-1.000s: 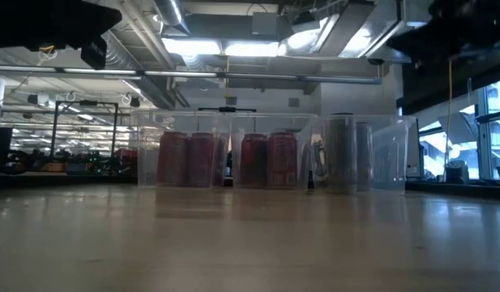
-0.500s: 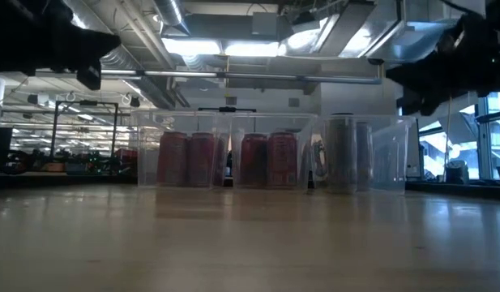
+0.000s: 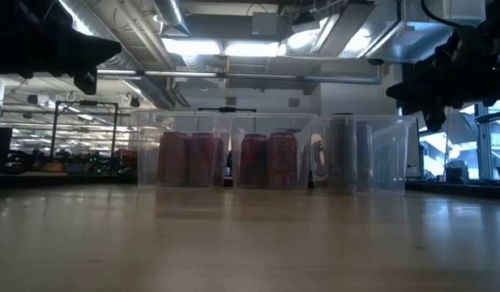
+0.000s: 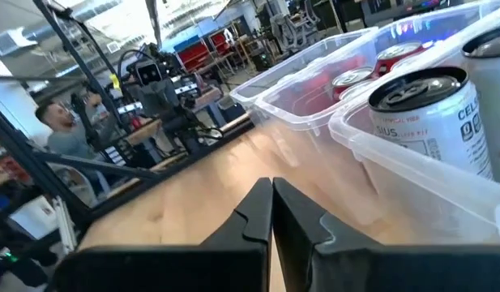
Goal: Sort soda cans
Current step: Return to Home Position
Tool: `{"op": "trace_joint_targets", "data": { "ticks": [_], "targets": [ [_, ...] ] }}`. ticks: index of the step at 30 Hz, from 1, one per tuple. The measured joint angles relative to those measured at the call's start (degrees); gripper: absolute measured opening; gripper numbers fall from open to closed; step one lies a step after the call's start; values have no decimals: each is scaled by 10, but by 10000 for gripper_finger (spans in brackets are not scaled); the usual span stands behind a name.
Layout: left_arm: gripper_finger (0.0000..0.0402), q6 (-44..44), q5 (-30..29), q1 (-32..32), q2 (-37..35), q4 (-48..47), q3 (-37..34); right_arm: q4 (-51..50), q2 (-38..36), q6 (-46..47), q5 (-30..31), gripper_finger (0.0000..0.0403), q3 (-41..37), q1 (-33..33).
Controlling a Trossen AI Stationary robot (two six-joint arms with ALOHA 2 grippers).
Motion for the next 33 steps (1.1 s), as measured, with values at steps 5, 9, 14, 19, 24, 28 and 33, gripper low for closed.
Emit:
{"op": "trace_joint_targets", "data": {
  "ticks": [5,9,14,19,24,28,33],
  "targets": [
    [1,38,2,0,0,-14,0,0,0,1,-2,12,0,0],
    [1,50,0,0,0,-35,0,1,1,1,-2,12,-1,0],
    [1,54,23,0,1,-57,0,2,1,1,-2,12,-1,0],
    [1,68,57,0,0,-62,0,2,1,1,-2,12,-1,0],
    [2,59,31,18,5,-58,0,2,1,1,-2,12,-1,0],
    [7,99,29,29,5,-58,0,2,1,1,-2,12,-1,0],
    [2,91,29,29,5,-58,0,2,1,0,-2,12,-1,0]
  ]
}}
